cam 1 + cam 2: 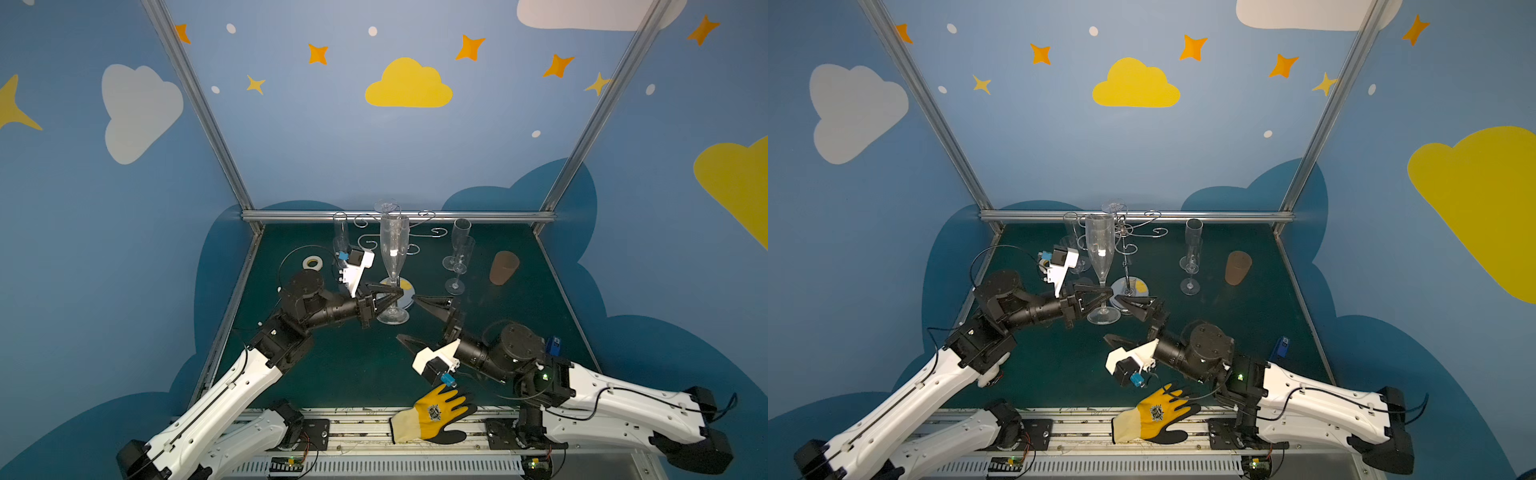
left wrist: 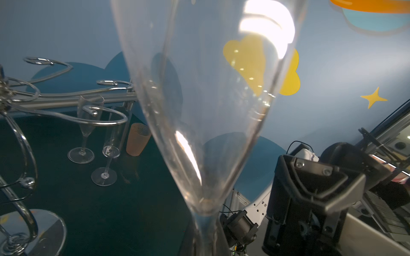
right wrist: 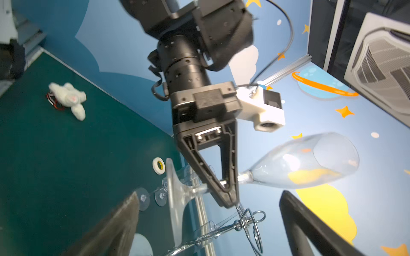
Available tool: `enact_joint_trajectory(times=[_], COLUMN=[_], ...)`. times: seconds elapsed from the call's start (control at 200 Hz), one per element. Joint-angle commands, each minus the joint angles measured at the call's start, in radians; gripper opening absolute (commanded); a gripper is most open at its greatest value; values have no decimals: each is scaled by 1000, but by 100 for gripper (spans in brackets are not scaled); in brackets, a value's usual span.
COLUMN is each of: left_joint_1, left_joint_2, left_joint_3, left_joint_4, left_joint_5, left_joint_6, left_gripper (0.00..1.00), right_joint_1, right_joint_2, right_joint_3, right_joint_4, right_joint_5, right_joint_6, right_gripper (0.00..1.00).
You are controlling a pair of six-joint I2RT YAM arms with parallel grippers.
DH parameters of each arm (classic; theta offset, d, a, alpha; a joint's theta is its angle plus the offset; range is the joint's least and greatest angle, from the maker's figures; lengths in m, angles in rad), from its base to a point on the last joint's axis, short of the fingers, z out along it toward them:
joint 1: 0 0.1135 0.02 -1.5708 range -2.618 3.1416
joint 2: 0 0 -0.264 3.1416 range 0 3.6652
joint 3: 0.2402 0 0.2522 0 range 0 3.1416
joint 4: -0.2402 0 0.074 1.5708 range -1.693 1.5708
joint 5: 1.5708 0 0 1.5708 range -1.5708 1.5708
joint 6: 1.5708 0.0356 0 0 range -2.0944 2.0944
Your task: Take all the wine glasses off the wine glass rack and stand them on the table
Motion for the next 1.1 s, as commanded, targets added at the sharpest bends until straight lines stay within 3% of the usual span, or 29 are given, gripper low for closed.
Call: enact_joint_trajectory(times=[0.0,0.18,0.335,0.405,0.611,0.911,1.096], left_joint_1=[-20,-76,-132,-157,-211,-269,-289], left_joint_2=[-39,-87,-98,-98,-80,-58,-52], left_joint_3=[-16,-61,-69,-67,-80,-94,-107], left_joint_4=[-14,-1,11,14,58,108,116], left_joint_5=[-84,-185,-302,-338,-427,-506,-526], left_joint_6=[163,356,471,513,586,652,662], left_gripper=[3,3,3,3,3,3,3], right_joint_1=[-8,-67,-136,-161,-209,-233,-239], right_joint_2=[-43,-32,-25,-27,12,98,126], right_joint_3=[94,229,258,253,276,312,311], right_joint_4=[-7,-115,-159,-157,-159,-118,-65], right_joint_5=[81,196,65,-37,-148,-229,-260], right_joint_6=[300,643,844,868,970,1035,1046], right_gripper=[98,98,98,97,96,91,84])
